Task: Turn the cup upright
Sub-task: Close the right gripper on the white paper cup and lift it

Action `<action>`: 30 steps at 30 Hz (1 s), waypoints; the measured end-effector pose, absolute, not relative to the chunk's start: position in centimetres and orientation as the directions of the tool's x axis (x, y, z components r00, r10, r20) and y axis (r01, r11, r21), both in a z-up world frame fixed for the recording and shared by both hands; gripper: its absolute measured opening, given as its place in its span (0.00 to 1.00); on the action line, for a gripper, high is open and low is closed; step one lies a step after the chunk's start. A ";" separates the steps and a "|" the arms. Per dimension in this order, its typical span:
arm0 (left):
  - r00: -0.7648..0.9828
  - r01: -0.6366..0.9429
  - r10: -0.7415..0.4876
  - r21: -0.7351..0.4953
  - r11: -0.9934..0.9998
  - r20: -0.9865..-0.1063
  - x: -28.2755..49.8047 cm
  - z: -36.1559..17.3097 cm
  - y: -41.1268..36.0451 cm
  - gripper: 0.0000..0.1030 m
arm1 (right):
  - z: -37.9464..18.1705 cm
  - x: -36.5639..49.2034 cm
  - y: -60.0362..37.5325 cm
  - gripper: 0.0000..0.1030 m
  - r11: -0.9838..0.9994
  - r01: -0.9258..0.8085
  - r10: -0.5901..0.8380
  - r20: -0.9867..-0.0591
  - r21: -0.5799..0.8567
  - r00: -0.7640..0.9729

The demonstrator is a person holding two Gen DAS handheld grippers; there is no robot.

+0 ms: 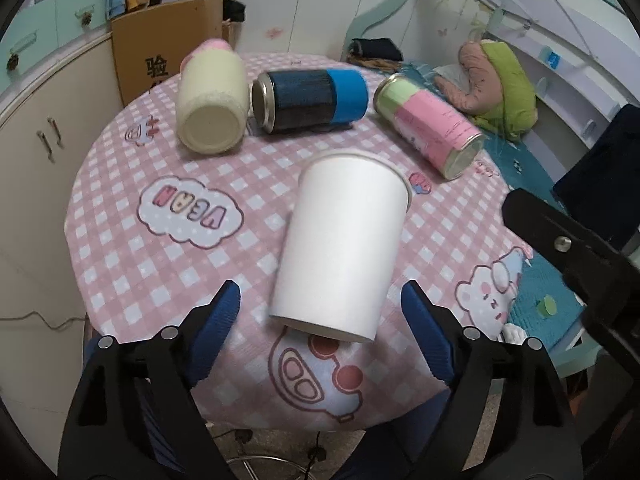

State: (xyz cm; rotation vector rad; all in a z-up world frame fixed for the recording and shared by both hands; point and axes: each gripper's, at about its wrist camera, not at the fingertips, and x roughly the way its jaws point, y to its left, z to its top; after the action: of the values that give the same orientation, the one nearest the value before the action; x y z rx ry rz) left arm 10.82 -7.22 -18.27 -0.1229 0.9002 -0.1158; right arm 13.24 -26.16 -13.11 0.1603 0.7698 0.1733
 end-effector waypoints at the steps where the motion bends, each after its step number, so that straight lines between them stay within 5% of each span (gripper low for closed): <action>1: 0.622 0.054 -0.150 -0.149 0.987 -0.769 10.5 -17.9 -7.0 0.84 | -13.0 13.2 -26.0 0.93 0.973 -0.100 0.217 -0.674 0.209 0.706; 8: 0.654 0.064 -0.174 -0.175 0.982 -0.736 9.3 -15.9 -4.0 0.88 | -12.7 13.2 -23.8 0.93 0.965 -0.130 0.251 -0.676 0.226 0.693; 18: 0.692 -0.073 -0.022 -0.100 0.992 -0.722 9.3 -15.4 3.4 0.89 | -15.0 14.8 -19.7 0.93 0.935 -0.146 0.343 -0.727 0.322 0.595; 30: 0.665 -0.074 -0.046 -0.127 0.989 -0.746 11.5 -16.6 6.7 0.89 | -18.6 18.6 -18.3 0.92 0.878 -0.074 0.448 -0.757 0.473 0.476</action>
State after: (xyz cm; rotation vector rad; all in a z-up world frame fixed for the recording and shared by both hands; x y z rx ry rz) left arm 11.52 6.67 -16.58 -0.1515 0.8442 0.0161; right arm 18.62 -18.32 -18.63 0.4055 1.0319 0.3298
